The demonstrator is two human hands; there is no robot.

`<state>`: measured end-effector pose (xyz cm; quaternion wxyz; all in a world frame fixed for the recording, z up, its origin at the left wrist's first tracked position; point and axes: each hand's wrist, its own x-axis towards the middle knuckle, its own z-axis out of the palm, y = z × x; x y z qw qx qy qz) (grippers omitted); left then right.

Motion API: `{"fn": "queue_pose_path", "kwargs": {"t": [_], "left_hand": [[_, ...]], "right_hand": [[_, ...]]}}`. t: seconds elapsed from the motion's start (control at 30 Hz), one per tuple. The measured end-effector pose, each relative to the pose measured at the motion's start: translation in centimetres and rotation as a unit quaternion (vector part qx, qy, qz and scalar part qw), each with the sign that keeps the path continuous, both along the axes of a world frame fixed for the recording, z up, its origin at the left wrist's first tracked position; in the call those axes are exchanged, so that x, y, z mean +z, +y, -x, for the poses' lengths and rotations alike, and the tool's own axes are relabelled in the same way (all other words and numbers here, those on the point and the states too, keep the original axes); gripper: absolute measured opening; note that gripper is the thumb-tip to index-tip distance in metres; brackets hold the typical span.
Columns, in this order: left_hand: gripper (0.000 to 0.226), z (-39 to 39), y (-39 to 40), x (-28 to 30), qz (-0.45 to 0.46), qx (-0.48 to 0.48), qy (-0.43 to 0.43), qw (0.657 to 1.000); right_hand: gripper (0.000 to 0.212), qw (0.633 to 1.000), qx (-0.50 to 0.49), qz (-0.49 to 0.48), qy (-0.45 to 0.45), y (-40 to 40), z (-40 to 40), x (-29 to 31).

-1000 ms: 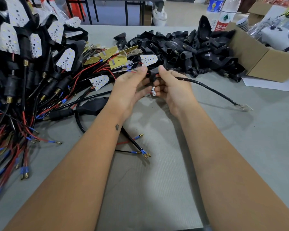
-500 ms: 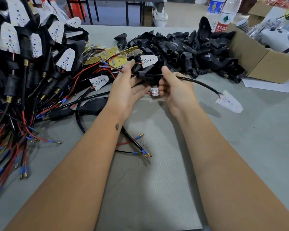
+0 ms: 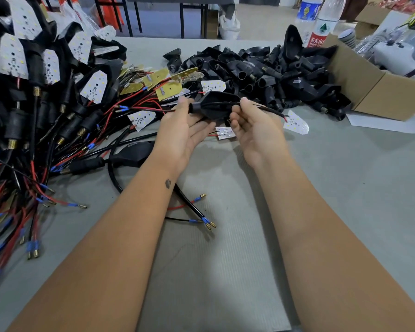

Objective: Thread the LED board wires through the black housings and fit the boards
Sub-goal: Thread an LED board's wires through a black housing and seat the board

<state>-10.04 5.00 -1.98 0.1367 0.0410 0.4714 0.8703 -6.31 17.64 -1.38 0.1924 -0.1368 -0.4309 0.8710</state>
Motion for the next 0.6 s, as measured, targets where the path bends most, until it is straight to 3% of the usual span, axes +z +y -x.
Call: {"fn": "queue_pose_path", "kwargs": {"t": [0.17,0.23,0.47,0.6], "left_hand": [[0.029,-0.2,0.0,0.2,-0.011,-0.041,-0.006,0.999],[0.030,-0.1,0.1,0.1,-0.004,-0.027,-0.004,1.000],[0.034,0.5,-0.5,0.0,-0.029,0.071,-0.008,0.997],[0.035,0.4,-0.6,-0.1,0.012,0.078,0.003,0.997]], "right_hand": [[0.015,0.987,0.003,-0.158,-0.028,-0.5,-0.1,-0.4],[0.013,0.985,0.013,-0.171,-0.029,-0.7,-0.1,-0.3],[0.016,0.998,0.018,0.050,-0.032,-0.1,-0.2,0.2],[0.022,0.994,-0.029,0.106,-0.021,0.5,-0.1,0.0]]}}
